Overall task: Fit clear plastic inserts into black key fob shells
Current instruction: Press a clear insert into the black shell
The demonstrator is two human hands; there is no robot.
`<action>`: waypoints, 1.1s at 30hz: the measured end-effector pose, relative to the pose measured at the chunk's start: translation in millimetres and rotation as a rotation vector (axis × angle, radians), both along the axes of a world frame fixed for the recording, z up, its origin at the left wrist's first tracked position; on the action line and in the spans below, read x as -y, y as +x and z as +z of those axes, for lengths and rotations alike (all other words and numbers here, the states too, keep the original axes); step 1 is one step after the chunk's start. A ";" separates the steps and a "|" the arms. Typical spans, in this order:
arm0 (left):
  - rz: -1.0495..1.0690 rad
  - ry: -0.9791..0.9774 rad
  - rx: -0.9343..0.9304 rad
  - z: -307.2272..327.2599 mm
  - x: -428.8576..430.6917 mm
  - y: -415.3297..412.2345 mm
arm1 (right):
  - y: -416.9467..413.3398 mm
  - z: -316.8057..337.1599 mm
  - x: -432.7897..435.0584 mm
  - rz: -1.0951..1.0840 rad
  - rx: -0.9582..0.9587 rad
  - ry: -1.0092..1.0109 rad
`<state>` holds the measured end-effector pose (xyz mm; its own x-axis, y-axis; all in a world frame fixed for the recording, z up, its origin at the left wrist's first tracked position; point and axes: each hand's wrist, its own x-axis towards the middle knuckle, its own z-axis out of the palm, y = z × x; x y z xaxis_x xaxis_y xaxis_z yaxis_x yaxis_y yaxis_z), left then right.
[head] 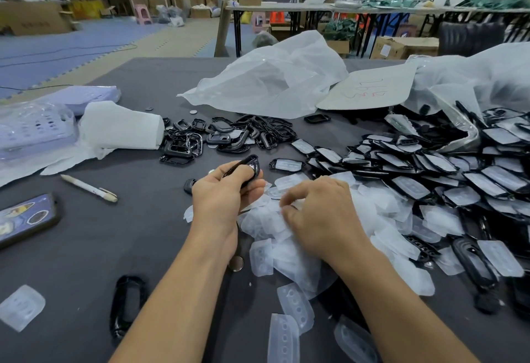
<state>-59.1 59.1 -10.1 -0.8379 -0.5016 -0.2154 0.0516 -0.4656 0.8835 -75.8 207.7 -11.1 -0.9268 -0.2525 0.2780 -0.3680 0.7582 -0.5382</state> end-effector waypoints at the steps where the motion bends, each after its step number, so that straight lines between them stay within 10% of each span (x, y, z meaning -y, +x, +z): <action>1: -0.004 -0.009 0.003 0.1 0.1 0.2 | -0.4 -0.8 0.3 -0.015 0.000 -0.065; 7: 0.023 -0.138 0.013 1.6 -0.8 3.3 | -5.0 0.8 -5.5 -0.128 -0.023 -0.461; 16: -0.026 -0.192 0.019 0.6 -8.1 7.4 | -1.1 11.1 -1.1 -0.023 0.443 -1.161; 33: -0.070 -0.191 0.039 -2.6 -8.3 4.2 | -3.7 5.5 -1.0 -0.055 0.329 -0.867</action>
<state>-54.9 67.4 -12.7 -0.8648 -0.4777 -0.1548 -0.0110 -0.2902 0.9569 -79.5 208.7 -5.6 -0.9970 -0.0326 0.0698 -0.0715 0.0534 -0.9960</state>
